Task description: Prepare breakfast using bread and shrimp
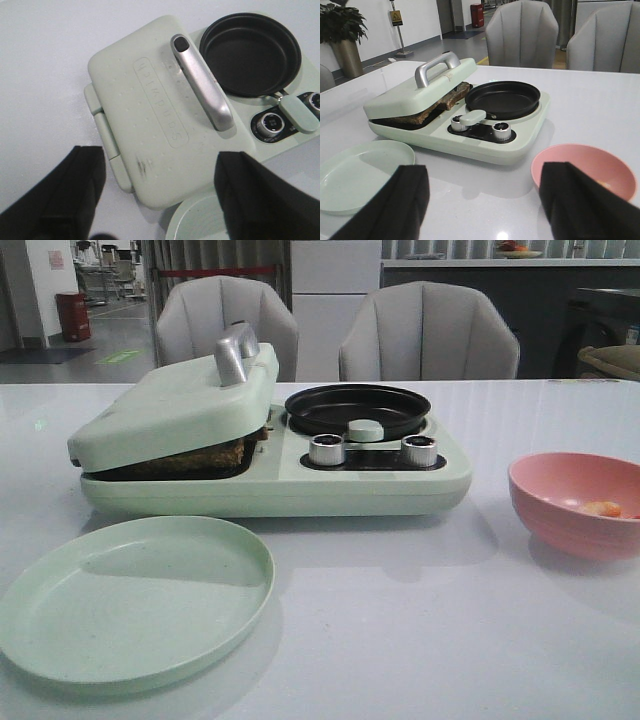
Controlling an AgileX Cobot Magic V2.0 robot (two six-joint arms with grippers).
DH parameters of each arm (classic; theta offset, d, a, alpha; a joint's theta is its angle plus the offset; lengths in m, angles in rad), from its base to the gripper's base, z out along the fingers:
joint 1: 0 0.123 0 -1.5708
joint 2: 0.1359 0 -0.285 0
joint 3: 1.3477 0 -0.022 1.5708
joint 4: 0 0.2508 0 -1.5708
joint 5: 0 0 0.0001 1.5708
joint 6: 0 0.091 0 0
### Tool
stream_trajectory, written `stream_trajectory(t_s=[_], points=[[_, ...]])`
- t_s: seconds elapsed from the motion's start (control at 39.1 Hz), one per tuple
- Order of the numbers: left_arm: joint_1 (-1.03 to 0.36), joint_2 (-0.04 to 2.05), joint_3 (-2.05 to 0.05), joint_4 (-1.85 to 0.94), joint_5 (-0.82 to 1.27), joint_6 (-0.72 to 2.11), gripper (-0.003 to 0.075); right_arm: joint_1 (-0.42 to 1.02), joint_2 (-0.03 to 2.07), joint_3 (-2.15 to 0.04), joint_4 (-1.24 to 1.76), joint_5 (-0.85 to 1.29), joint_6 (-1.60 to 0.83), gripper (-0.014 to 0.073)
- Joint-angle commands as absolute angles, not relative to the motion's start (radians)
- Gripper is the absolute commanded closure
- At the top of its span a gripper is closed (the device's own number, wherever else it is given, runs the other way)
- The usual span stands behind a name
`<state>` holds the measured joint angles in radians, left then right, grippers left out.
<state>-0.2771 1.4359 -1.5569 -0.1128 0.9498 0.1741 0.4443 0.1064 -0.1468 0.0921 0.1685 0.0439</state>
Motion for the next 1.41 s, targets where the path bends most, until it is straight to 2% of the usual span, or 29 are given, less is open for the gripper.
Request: stream_trajectory(t_s=[0.0, 0.95, 1.15, 1.38], points=[[-0.28, 1.311, -1.527, -0.118, 0.906, 0.161, 0.023, 0.441, 0.115, -0.174, 0.087, 0.084, 0.041, 0.0033], [-0.28, 0.234, -0.57, -0.166, 0.458, 0.159, 0.023, 0.441, 0.115, -0.174, 0.087, 0.084, 0.041, 0.0033], [-0.28, 0.078, -0.441, -0.164, 0.411, 0.159, 0.023, 0.441, 0.115, -0.174, 0.087, 0.084, 0.041, 0.0033], [-0.28, 0.039, -0.37, -0.164, 0.325, 0.159, 0.023, 0.441, 0.115, -0.174, 0.087, 0.084, 0.041, 0.0033]])
